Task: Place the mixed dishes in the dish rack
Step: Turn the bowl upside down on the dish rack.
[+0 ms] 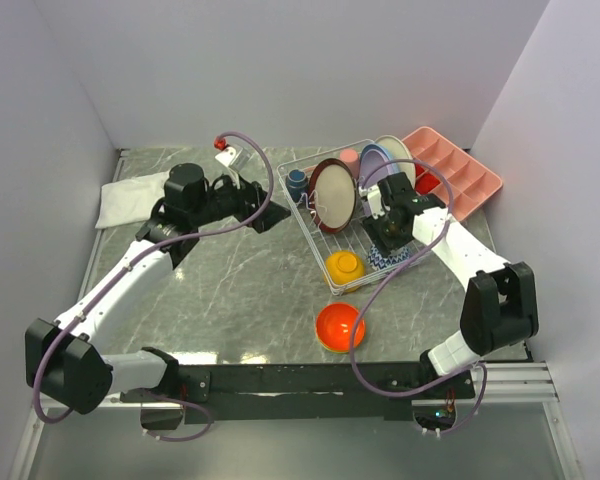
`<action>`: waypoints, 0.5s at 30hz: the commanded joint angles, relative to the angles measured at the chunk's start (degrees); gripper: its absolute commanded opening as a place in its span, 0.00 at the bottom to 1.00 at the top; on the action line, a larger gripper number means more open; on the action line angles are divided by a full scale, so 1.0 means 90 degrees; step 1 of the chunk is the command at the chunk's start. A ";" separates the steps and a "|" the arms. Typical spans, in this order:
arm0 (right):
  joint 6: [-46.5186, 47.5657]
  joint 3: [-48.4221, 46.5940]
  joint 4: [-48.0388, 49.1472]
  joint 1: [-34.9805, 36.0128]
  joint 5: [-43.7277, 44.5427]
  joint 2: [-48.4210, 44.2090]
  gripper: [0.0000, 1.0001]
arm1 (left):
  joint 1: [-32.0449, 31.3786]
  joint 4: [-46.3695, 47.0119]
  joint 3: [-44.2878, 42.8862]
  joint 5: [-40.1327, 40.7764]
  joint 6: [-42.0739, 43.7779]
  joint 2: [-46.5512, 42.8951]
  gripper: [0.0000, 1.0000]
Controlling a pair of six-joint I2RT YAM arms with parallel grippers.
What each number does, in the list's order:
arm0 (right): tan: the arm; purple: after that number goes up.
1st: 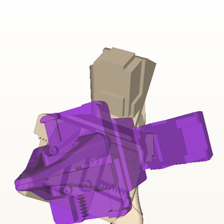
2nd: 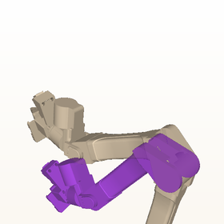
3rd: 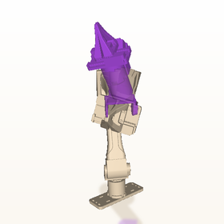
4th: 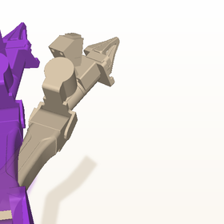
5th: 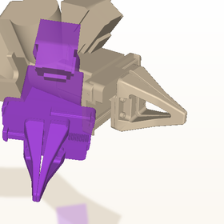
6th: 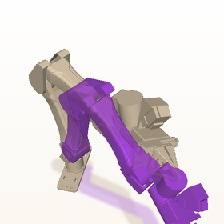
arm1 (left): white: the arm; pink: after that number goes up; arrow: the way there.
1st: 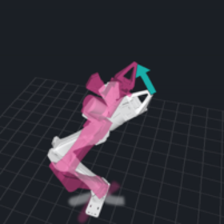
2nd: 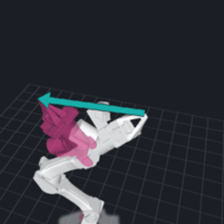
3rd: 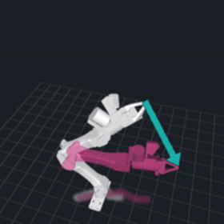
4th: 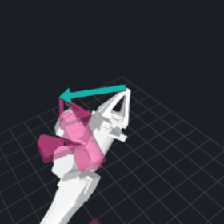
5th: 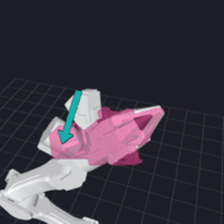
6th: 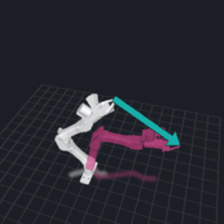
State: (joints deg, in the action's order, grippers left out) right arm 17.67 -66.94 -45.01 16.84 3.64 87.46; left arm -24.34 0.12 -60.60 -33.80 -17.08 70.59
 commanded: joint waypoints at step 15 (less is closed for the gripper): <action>-0.0313 -0.0560 -0.0008 -0.0621 -0.1048 0.0702 0.61 | 0.0048 0.0270 -0.0015 -0.0209 -0.0085 0.0018 0.96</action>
State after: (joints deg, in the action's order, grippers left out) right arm 15.88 -69.36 -44.21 13.69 -1.10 91.35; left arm -24.27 0.23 -60.31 -34.65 -17.52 70.67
